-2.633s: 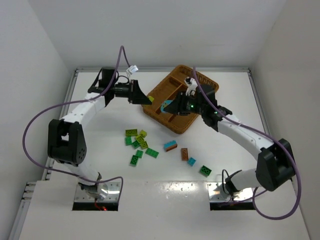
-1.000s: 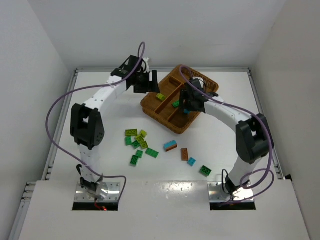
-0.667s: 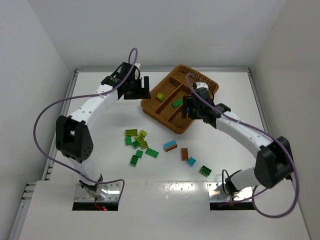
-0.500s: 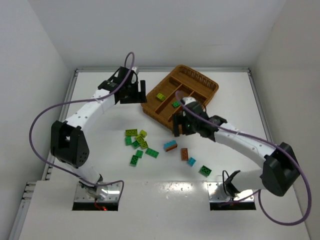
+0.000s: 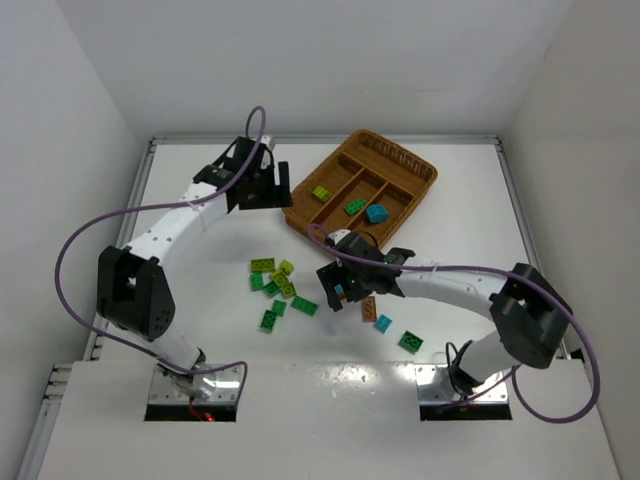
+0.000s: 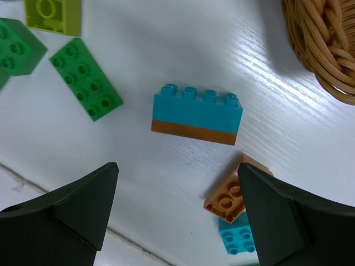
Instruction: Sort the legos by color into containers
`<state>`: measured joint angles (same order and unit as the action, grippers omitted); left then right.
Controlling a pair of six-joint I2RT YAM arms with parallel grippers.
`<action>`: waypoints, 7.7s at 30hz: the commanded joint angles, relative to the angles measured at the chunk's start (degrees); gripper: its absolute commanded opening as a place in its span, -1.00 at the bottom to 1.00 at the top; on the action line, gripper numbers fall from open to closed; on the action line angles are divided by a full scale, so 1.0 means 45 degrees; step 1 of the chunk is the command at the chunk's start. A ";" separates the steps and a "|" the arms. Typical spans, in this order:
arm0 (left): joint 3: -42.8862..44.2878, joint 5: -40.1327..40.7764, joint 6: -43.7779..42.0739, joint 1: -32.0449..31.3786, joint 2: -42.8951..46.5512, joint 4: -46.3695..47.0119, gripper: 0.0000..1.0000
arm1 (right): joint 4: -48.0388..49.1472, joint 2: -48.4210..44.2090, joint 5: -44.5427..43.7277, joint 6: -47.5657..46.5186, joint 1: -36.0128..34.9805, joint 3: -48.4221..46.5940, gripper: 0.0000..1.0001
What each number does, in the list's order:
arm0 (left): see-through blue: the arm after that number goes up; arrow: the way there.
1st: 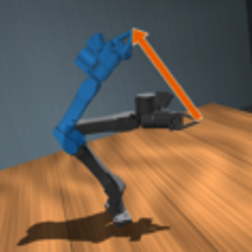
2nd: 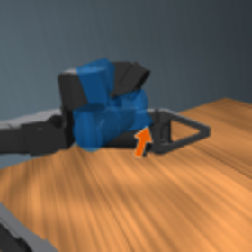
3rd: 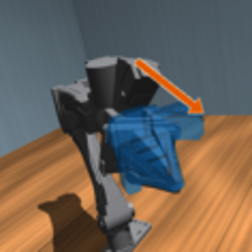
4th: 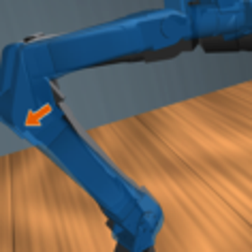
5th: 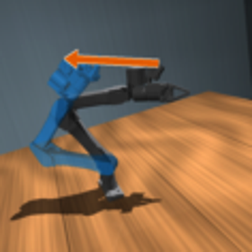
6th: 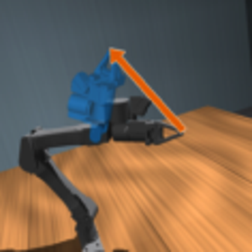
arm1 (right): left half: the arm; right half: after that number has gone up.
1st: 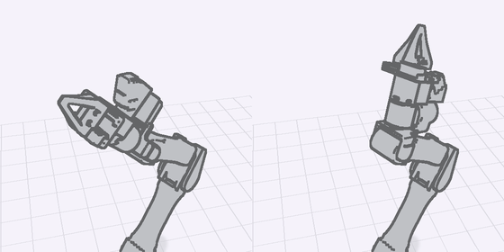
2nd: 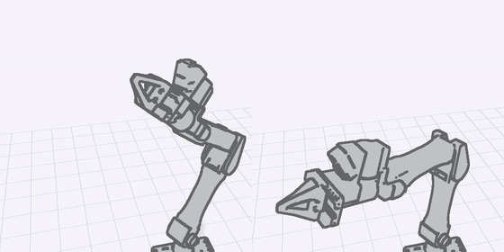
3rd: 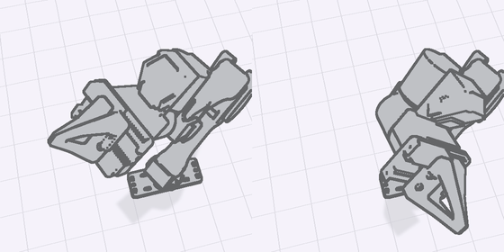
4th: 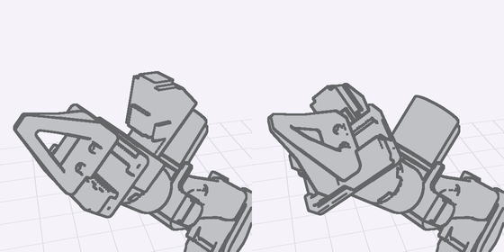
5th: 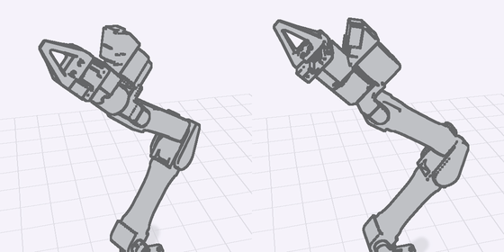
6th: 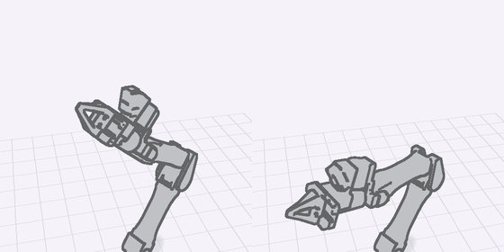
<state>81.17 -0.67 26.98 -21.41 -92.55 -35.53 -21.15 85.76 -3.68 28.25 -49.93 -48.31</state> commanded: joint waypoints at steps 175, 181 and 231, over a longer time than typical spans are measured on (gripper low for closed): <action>0.0186 -1.1629 -0.0487 0.0070 -0.2733 0.2856 -1.00 | 0.5637 0.0121 -0.1115 -0.0985 0.1368 -0.1313 0.77; 0.0186 -1.1629 -0.0488 0.0070 -0.2616 0.2739 -1.00 | 0.6261 0.0260 -0.1232 -0.0868 0.1506 -0.1314 0.52; 0.0420 -1.1883 -0.1367 0.0070 -0.2265 0.1508 -1.00 | 0.5910 0.0006 -0.0043 -0.2918 0.1623 -0.1588 0.72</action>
<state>81.06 -52.31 21.45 -20.86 -104.68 -28.01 1.83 85.84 -8.40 16.21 -42.83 -52.16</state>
